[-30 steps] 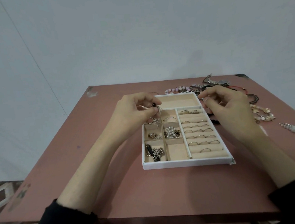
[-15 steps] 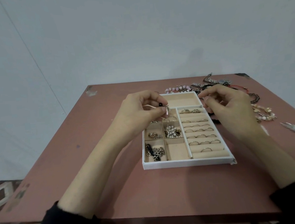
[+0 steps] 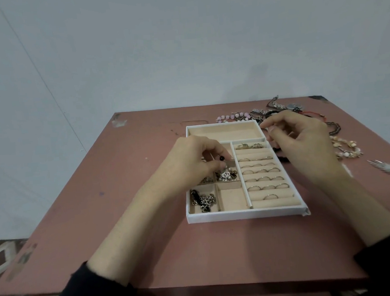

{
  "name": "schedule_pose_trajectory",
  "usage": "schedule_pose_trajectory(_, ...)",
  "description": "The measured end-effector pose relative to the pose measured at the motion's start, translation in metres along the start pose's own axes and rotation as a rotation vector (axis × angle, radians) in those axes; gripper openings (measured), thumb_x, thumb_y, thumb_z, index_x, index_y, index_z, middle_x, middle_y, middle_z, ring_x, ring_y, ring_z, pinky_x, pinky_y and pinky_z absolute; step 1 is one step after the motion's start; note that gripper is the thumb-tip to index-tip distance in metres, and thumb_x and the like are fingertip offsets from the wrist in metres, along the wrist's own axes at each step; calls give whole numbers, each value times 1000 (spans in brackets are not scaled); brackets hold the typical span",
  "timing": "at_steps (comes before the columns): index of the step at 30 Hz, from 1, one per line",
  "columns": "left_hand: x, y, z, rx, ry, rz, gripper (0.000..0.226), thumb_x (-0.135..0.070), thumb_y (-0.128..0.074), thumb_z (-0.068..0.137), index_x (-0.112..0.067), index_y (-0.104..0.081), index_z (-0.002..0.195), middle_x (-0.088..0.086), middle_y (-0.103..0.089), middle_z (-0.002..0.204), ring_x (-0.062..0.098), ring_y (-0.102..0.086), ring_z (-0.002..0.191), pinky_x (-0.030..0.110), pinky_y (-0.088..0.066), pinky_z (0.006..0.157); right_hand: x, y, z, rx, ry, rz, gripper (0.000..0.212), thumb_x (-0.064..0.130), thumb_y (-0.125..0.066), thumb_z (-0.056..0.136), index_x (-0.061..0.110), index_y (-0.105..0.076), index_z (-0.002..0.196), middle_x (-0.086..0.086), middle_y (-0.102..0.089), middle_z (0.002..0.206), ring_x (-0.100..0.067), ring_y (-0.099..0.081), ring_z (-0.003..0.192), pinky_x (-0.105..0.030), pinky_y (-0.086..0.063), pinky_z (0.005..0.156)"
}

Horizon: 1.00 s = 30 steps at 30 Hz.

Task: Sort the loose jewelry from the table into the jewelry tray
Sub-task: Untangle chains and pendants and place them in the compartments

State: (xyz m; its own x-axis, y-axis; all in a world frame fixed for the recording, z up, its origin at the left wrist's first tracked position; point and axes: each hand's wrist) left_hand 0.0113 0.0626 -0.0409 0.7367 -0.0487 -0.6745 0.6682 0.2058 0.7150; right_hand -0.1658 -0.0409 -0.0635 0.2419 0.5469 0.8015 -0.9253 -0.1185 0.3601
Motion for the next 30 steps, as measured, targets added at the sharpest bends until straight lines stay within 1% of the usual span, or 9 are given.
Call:
schedule_pose_trajectory(4,-1,-2,0,32,-9,0,14,-12,-72,79,-23,-74,87,-13,-60,65,-6,-52,57,4,-38,55,-1,0,0,-6,-2,2,31,3,-54,86,31,-67,79,0,-58,66,-35,-59,75,-52,-54,68)
schedule_pose_trajectory(9,1,-4,-1,66,-10,37,21,-7,-66,82,-24,-74,90,-9,-69,81,1,-60,71,4,-43,65,0,0,0,-16,-2,8,29,5,-55,87,30,-68,80,0,-58,66,-36,-59,75,-52,-54,68)
schedule_pose_trajectory(14,1,-5,0,49,-21,140,34,0,-53,82,-25,-75,91,-5,-68,92,14,-61,78,23,-46,72,1,0,-1,-16,0,17,28,4,-55,86,28,-68,81,-8,-61,71,-35,-59,75,-52,-54,67)
schedule_pose_trajectory(17,-1,-5,0,11,-34,131,35,0,-51,82,-25,-75,89,-5,-66,90,12,-60,76,16,-45,63,1,2,-1,-14,9,18,27,5,-55,86,28,-69,83,-8,-61,72,-35,-60,75,-52,-55,67)
schedule_pose_trajectory(20,-8,-9,4,-59,-43,99,32,-3,-52,82,-26,-73,87,-8,-66,87,-2,-56,67,4,-37,55,0,5,-1,-18,2,18,27,7,-54,86,29,-69,81,-3,-62,71,-34,-63,76,-51,-55,66)
schedule_pose_trajectory(22,-16,-16,9,-64,-63,38,29,-5,-54,84,-25,-73,90,-9,-67,86,-5,-55,63,3,-37,55,-1,11,-1,-29,-10,6,27,8,-56,85,32,-68,78,9,-61,65,-25,-64,73,-43,-57,66)
schedule_pose_trajectory(23,-21,-20,12,-53,-81,15,27,-6,-54,85,-24,-73,92,-8,-68,88,-3,-56,67,4,-39,57,-2,18,-1,-30,-10,-24,28,8,-58,85,33,-67,77,12,-60,64,-15,-62,69,-33,-55,66)
schedule_pose_trajectory(25,-33,-32,19,-24,-134,-9,23,-7,-56,85,-21,-73,94,-6,-70,91,1,-59,77,10,-43,66,-5,36,-1,-3,-7,-116,24,7,-60,84,29,-68,80,11,-61,67,-2,-52,61,-12,-42,60)
schedule_pose_trajectory(30,-60,-63,36,54,-222,-42,20,-10,-60,84,-22,-73,92,-15,-65,80,-2,-58,77,5,-39,66,-26,102,3,70,-173,-363,15,12,-63,83,24,-70,84,3,-64,78,-3,-52,66,-7,-37,57)
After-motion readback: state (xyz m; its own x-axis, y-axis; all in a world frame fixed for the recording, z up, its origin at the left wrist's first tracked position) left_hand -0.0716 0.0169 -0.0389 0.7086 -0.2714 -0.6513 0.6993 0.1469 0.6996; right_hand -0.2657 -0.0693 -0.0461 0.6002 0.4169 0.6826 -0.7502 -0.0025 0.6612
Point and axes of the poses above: each hand's wrist, its own z-axis towards the middle knuckle, its own y-axis out of the back of the hand, x = y × z
